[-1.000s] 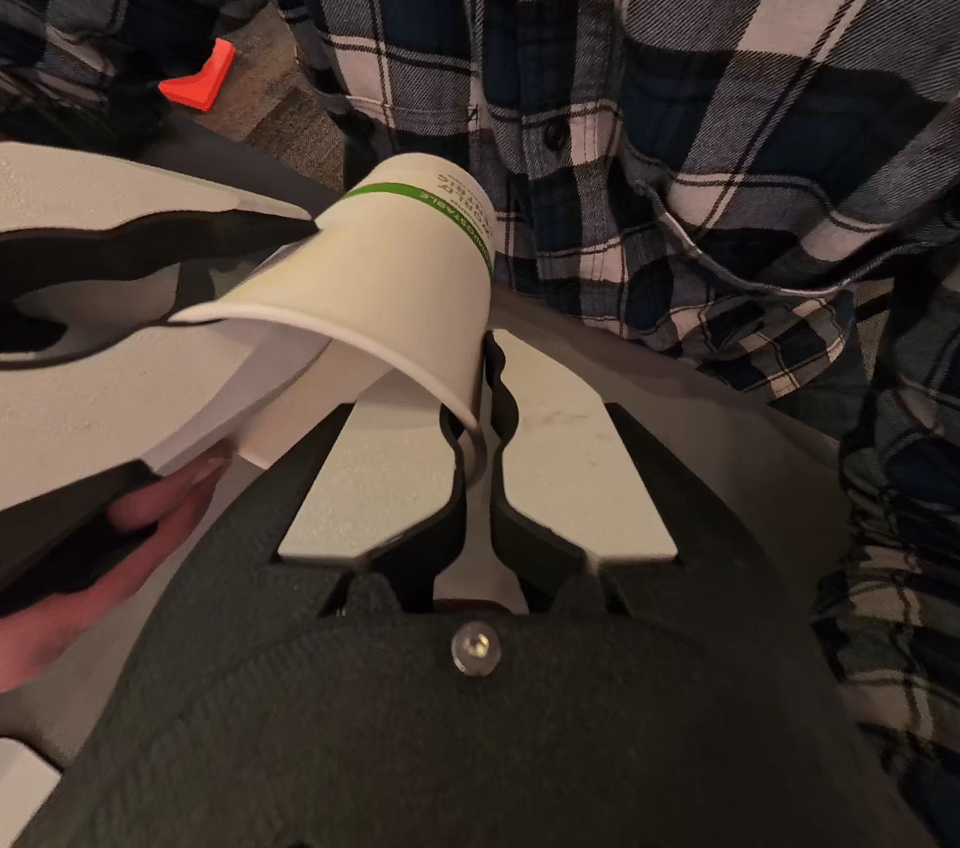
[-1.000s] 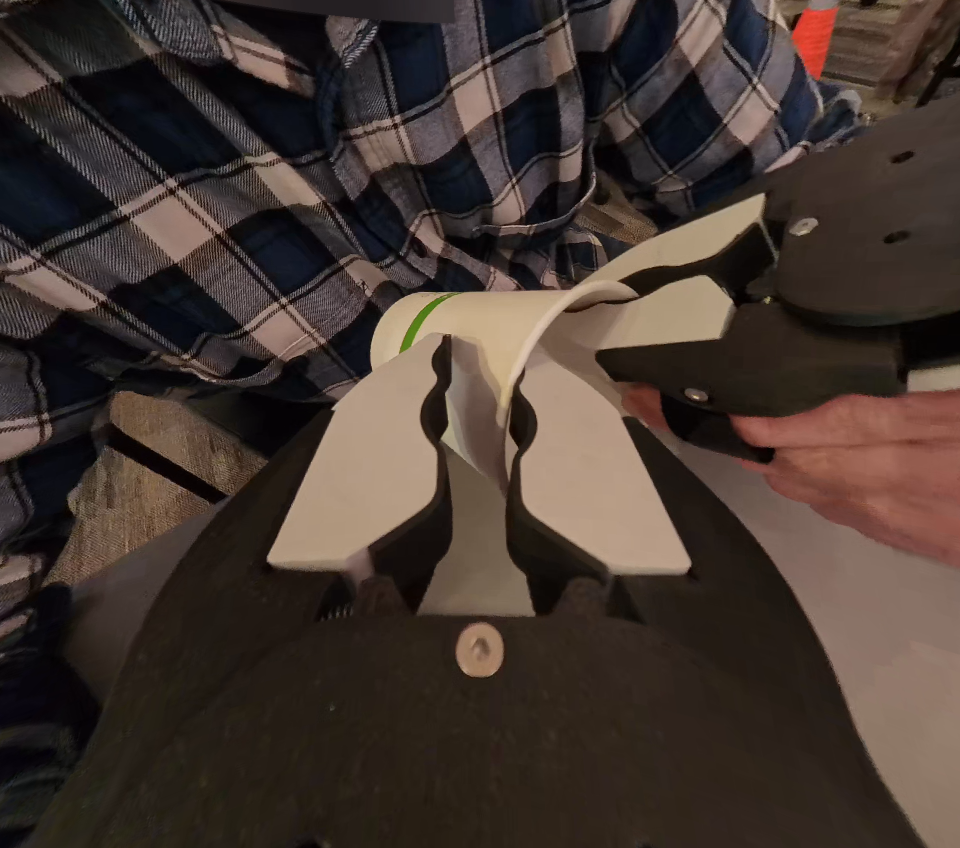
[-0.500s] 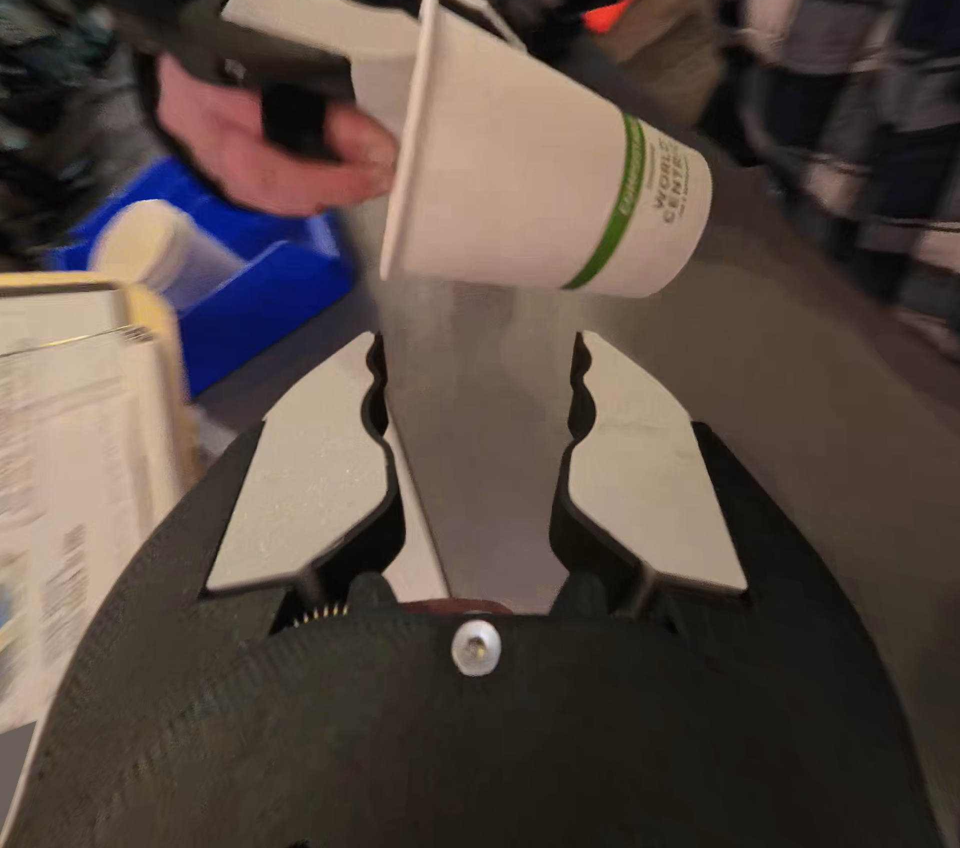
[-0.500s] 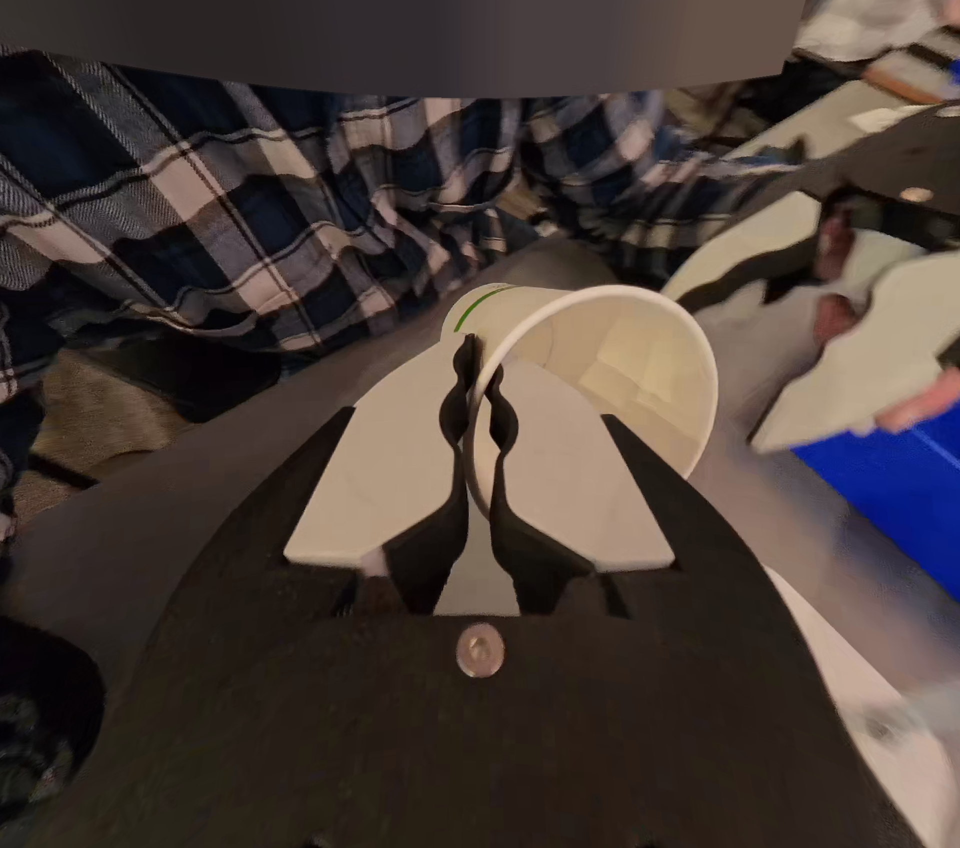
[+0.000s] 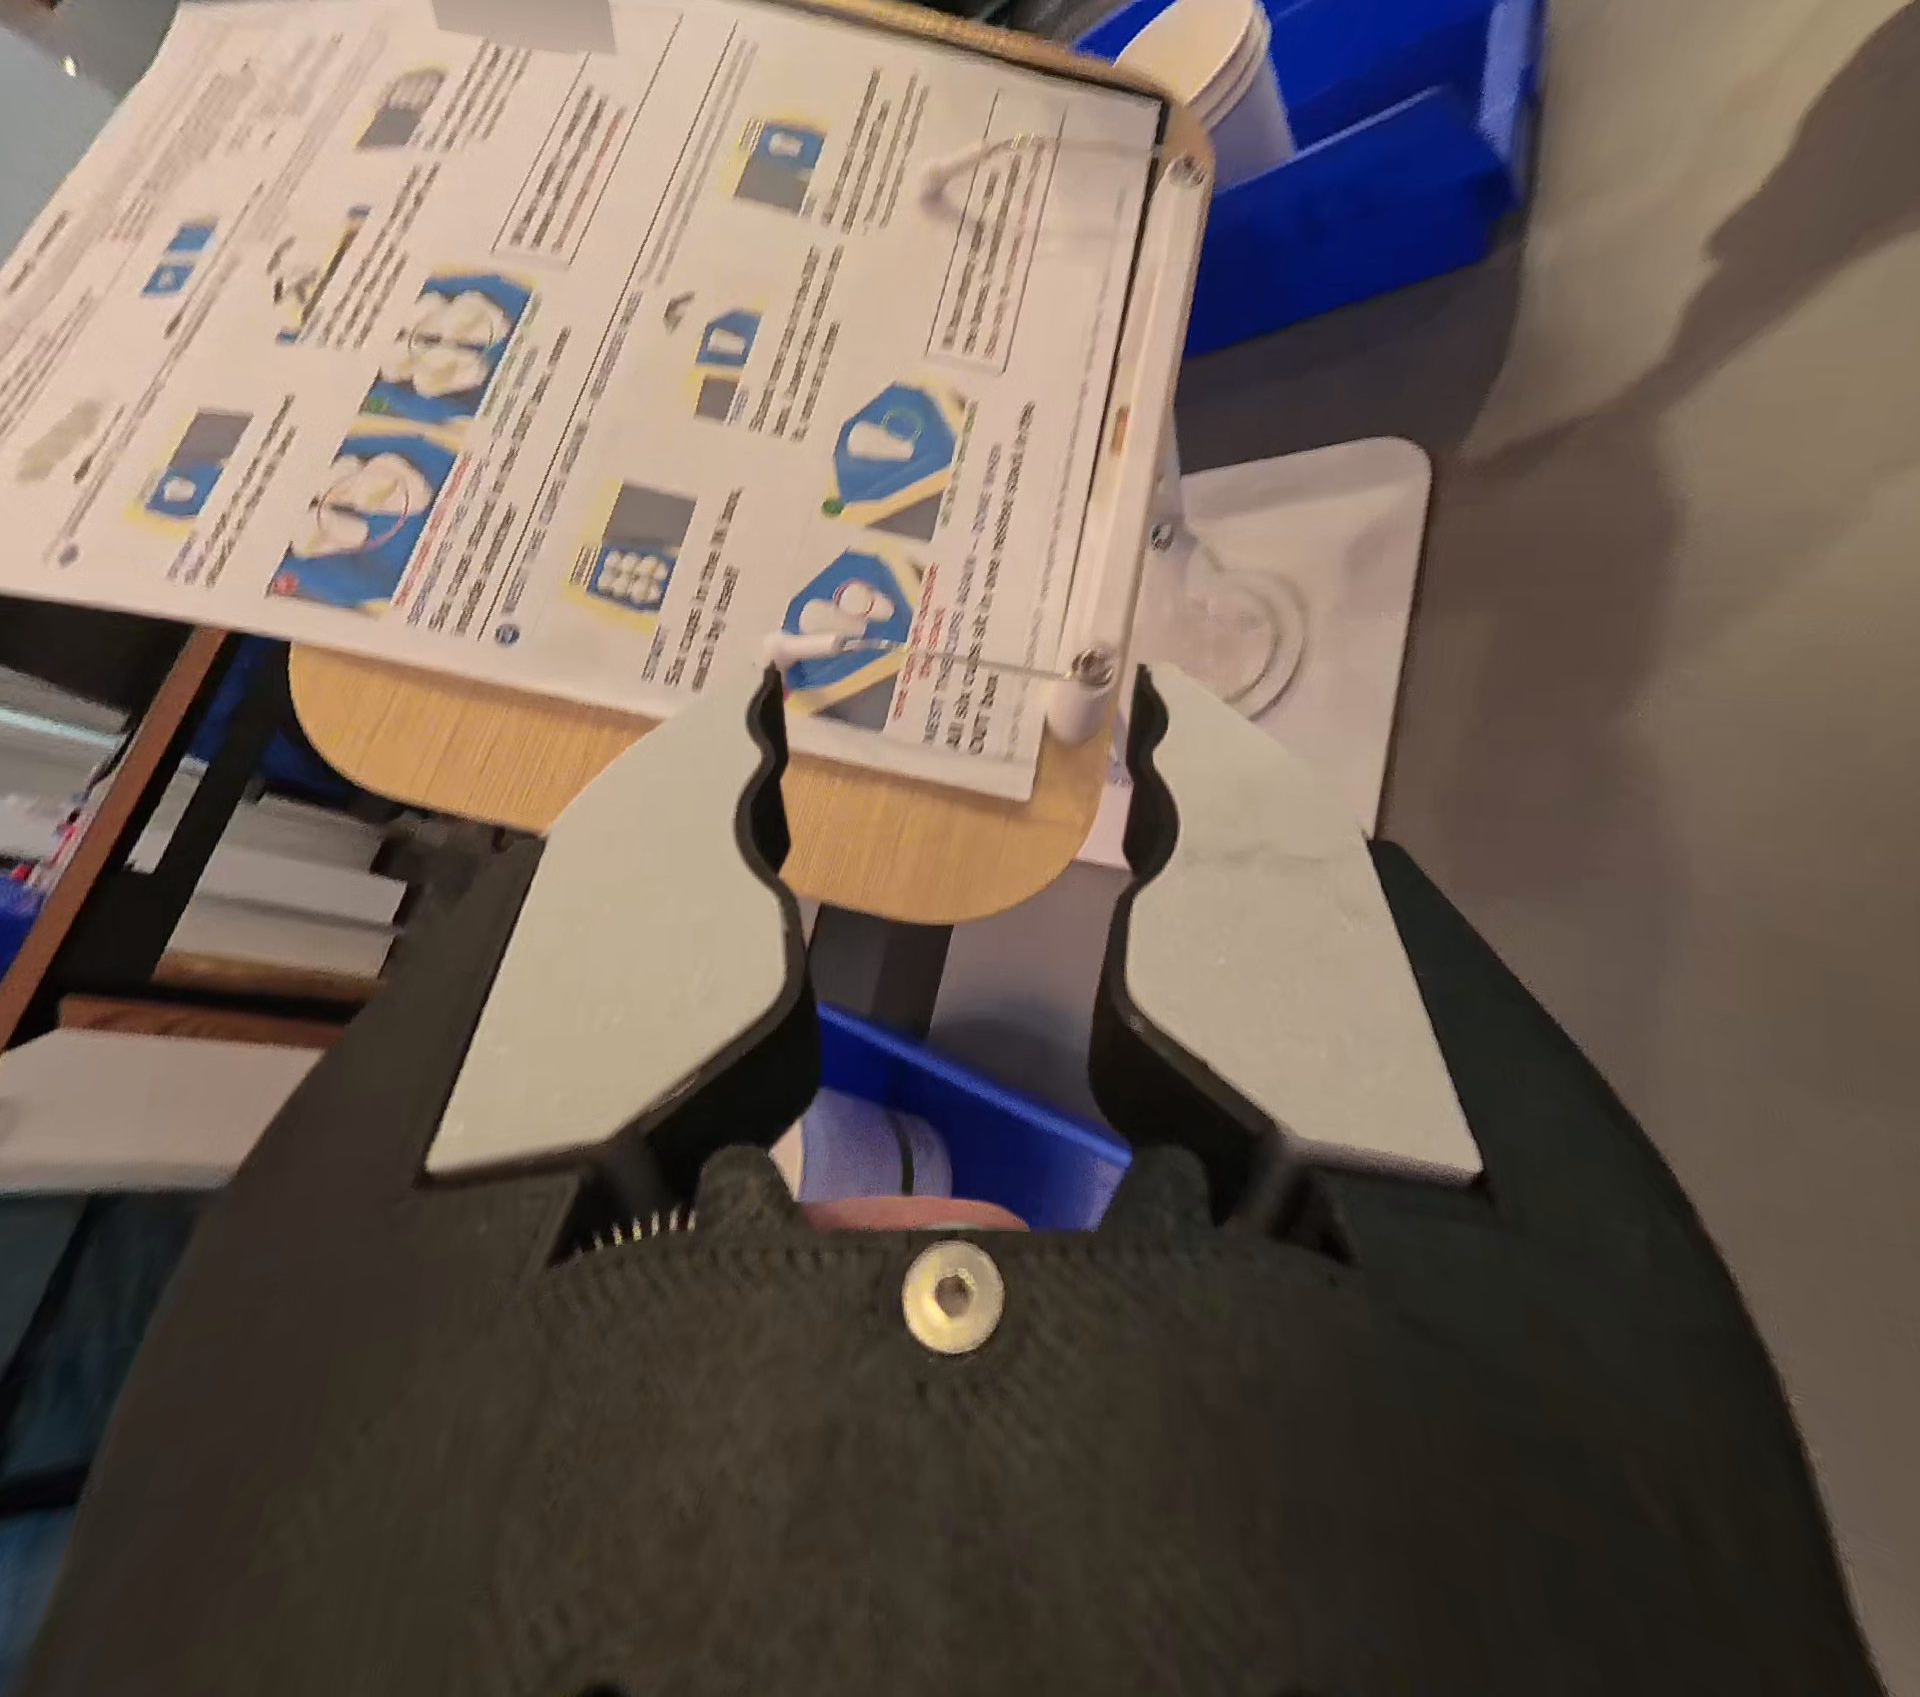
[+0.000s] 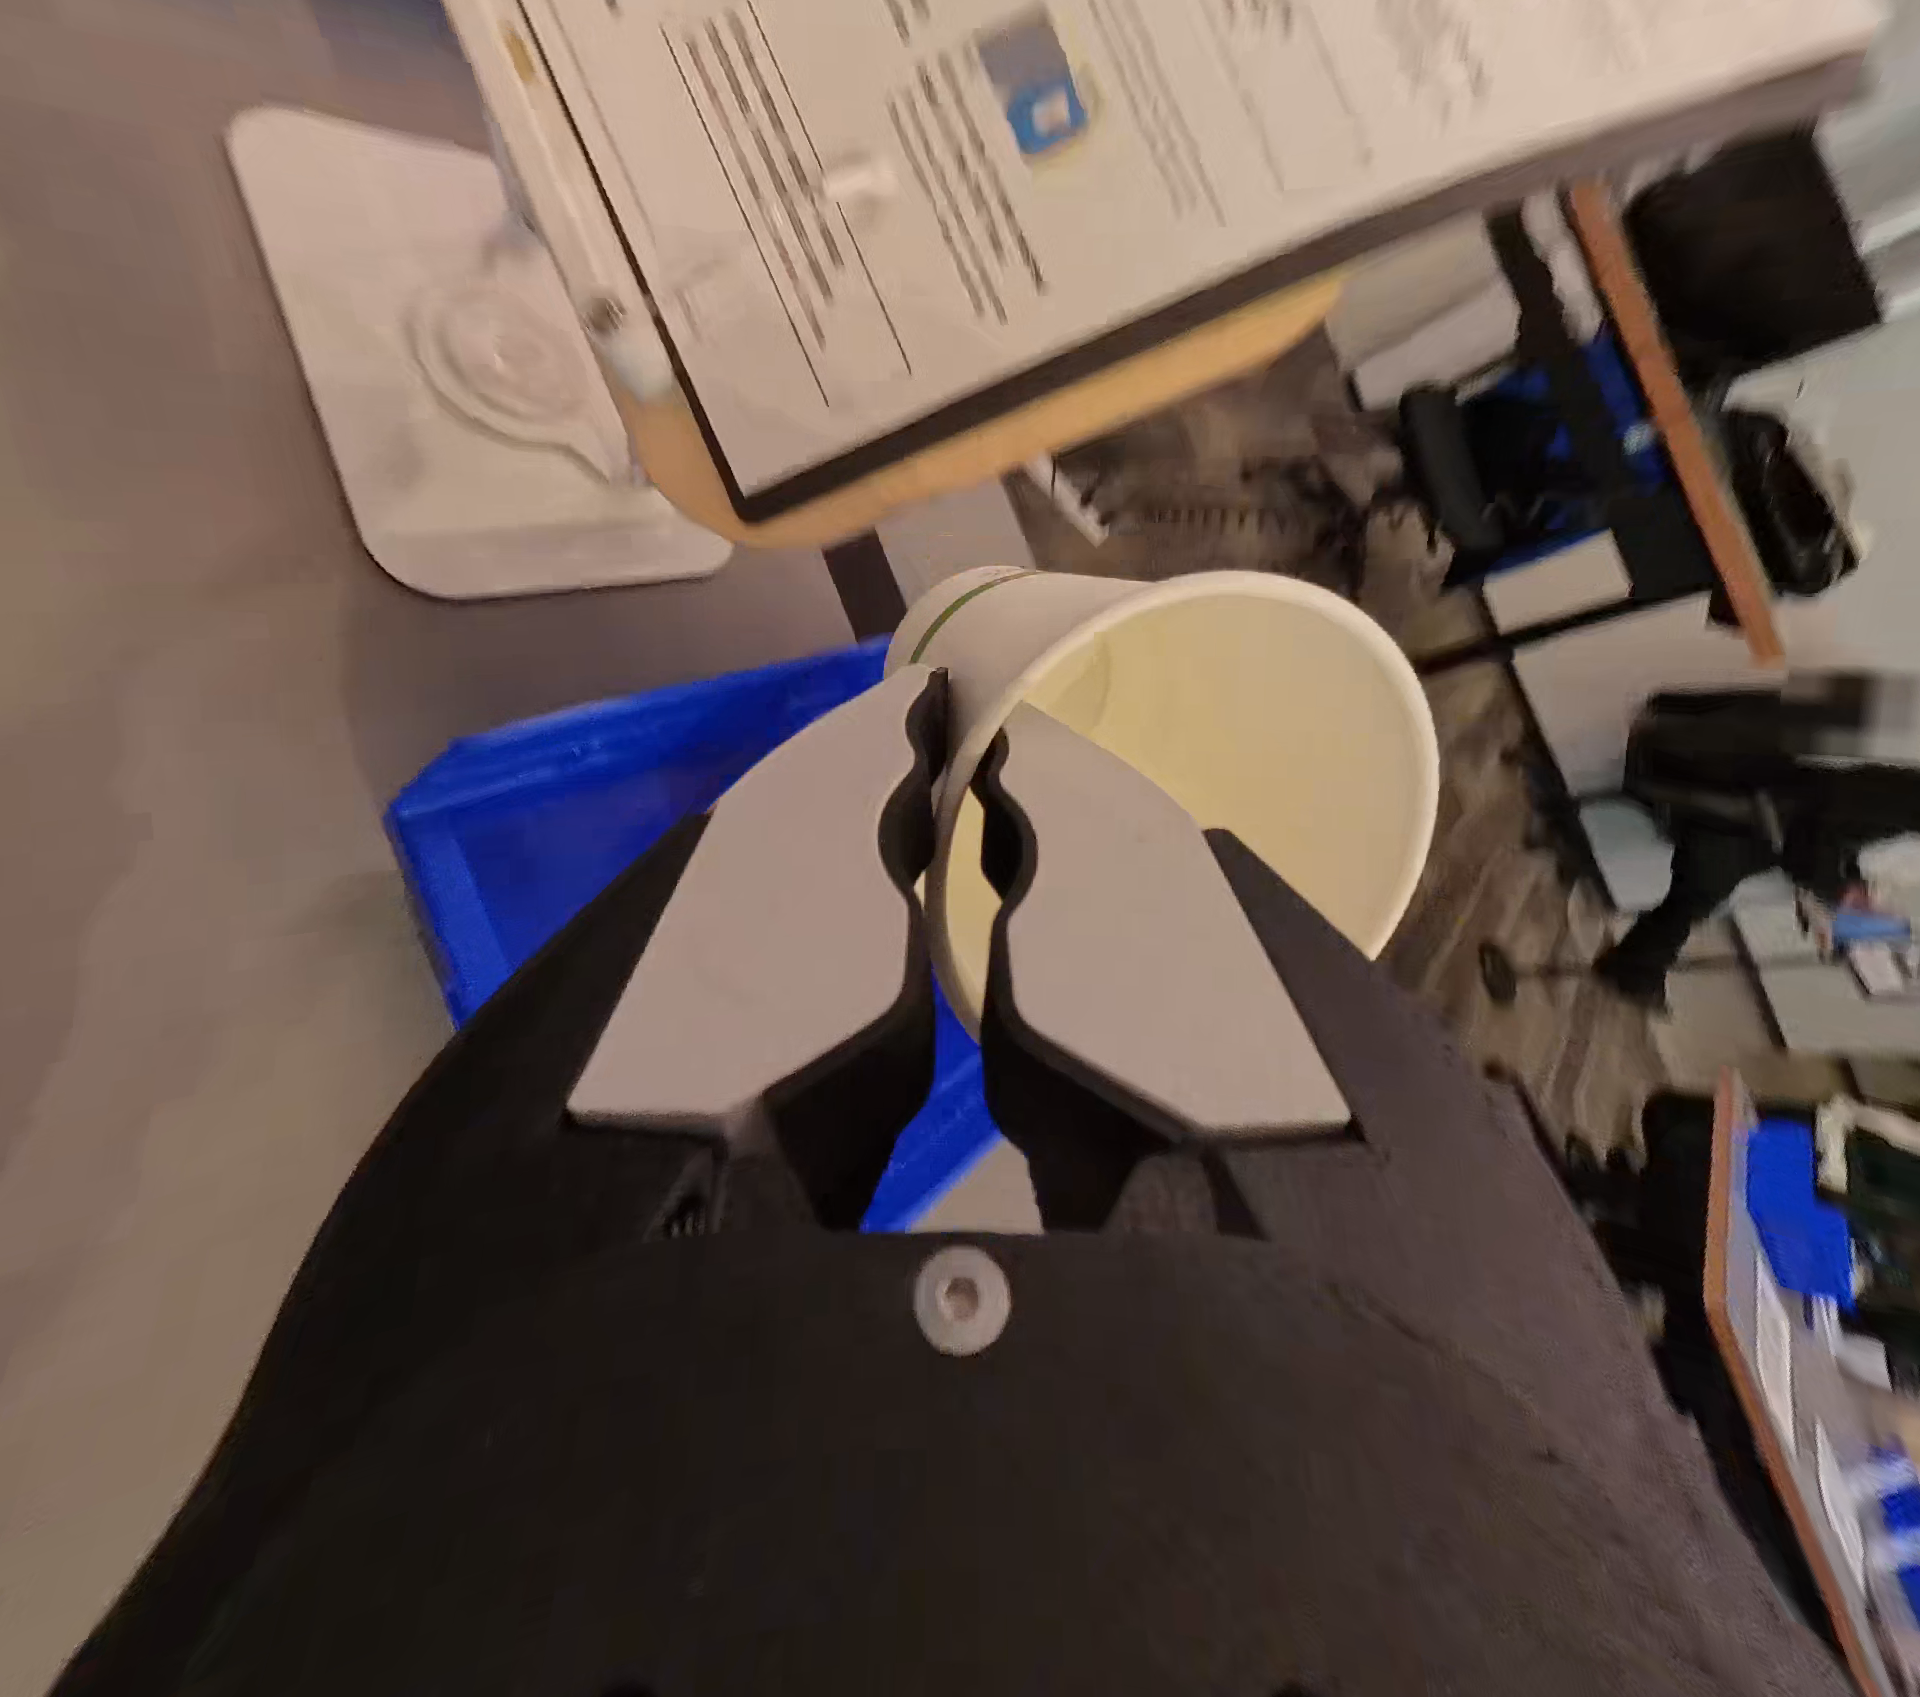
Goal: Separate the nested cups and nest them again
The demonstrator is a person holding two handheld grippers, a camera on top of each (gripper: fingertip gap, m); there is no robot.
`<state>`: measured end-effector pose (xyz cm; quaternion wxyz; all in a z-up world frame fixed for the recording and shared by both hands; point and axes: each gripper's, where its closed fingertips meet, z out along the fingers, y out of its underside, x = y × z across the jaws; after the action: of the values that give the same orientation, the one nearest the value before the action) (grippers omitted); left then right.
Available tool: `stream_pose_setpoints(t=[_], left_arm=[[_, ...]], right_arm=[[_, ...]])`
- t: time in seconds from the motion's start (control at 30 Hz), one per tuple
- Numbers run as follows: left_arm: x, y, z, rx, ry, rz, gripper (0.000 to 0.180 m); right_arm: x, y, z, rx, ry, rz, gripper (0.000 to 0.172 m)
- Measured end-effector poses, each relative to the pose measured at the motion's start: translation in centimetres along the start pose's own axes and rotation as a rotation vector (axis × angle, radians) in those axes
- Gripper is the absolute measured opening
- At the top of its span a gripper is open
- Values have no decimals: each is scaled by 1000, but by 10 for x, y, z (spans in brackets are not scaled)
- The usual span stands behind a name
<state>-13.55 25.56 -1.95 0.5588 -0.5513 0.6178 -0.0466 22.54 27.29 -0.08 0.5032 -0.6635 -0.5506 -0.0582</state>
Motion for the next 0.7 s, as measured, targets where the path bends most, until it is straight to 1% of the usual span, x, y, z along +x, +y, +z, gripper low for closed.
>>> stream_pose_setpoints(t=[0.07, 0.13, 0.27, 0.43, 0.5, 0.57, 0.6, 0.63, 0.7], left_arm=[[-6, 12, 1, -44, -23, -4, 62], [-10, 25, 1, -87, -38, -11, 61], [-16, 48, 4, -161, -54, -25, 61], [-20, 69, 7, -206, -57, -53, 59], [-21, 75, 8, -215, -55, -67, 59], [-21, 82, 8, -234, -55, -73, 58], [-22, 85, 8, -246, -58, -76, 58], [-22, 88, 8, -254, -57, -79, 58], [-23, 93, 7, -262, -57, -87, 58]], right_arm=[[2, 26, 12, -127, 0, 6, 4], [1, 43, 23, -206, -12, 15, 4], [-13, 56, 46, -242, -98, 22, 4], [-33, 73, 67, -310, -201, 40, 4], [-38, 80, 74, -343, -218, 43, 5], [-37, 79, 82, -331, -200, 54, 8], [-36, 79, 85, -327, -183, 55, 16], [-34, 79, 87, -327, -165, 52, 29], [-30, 79, 90, -323, -128, 43, 47]])
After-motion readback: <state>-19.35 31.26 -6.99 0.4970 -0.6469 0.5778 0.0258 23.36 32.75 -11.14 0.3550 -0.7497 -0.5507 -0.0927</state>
